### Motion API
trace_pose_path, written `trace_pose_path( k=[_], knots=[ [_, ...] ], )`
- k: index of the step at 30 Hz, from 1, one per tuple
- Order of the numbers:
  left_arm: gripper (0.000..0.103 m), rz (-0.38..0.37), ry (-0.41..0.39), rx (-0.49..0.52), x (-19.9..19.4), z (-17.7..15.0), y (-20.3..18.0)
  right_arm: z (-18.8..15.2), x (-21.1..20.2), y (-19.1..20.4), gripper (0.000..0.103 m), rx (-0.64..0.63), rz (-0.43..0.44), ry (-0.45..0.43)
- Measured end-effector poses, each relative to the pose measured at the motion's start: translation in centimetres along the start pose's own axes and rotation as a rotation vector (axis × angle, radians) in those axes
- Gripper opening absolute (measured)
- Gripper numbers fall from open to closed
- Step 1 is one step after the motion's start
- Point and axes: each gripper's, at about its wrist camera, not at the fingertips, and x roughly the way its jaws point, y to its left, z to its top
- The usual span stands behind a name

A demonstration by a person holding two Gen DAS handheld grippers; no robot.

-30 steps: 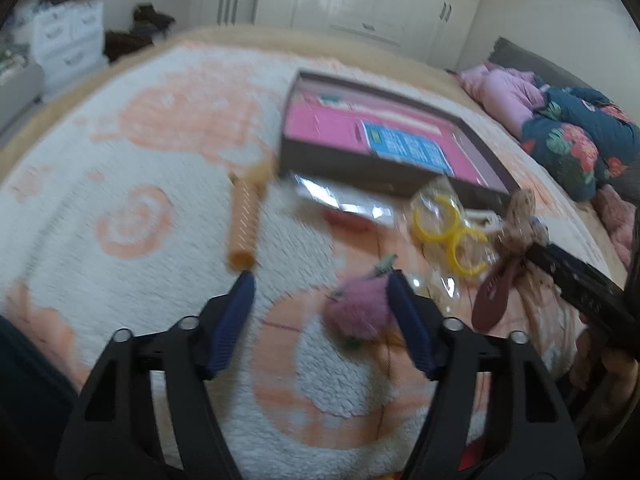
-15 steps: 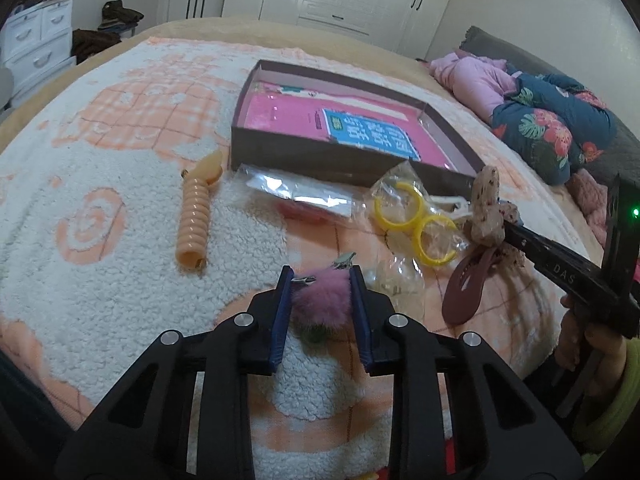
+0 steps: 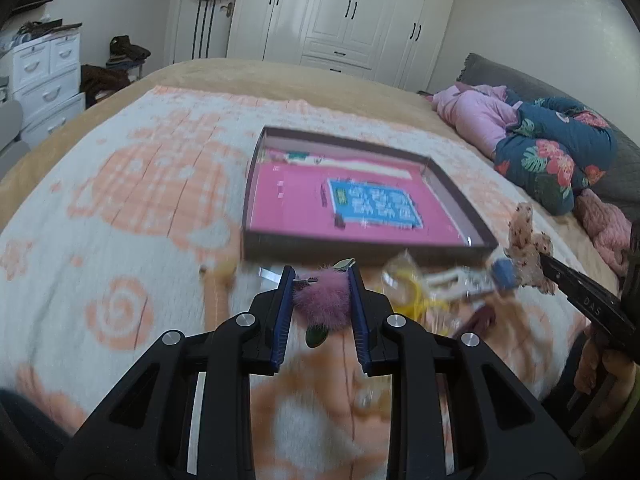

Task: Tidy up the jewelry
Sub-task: 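Carry the pom-pom and bow into the tray box and open both tools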

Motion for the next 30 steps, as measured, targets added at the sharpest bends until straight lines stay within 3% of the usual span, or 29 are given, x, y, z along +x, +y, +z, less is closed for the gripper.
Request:
trace_pose_path(
  k=[9, 17, 30],
  knots=[
    [0.019, 0.015, -0.028, 0.0, 3.3, 4.6, 0.2, 3.1, 0.6, -2.0, 0.015, 0.015, -0.035, -0.06],
    [0.019, 0.025, 0.008, -0.03, 7.6, 7.4, 1.0, 5.0, 3.5, -3.2, 0.015, 0.028, -0.044, -0.037],
    [0.02, 0.032, 0.083, -0.023, 11.6, 7.6, 1.6, 7.7, 9.9, -1.0, 0.015, -0.023, -0.012, 0.05]
  ],
)
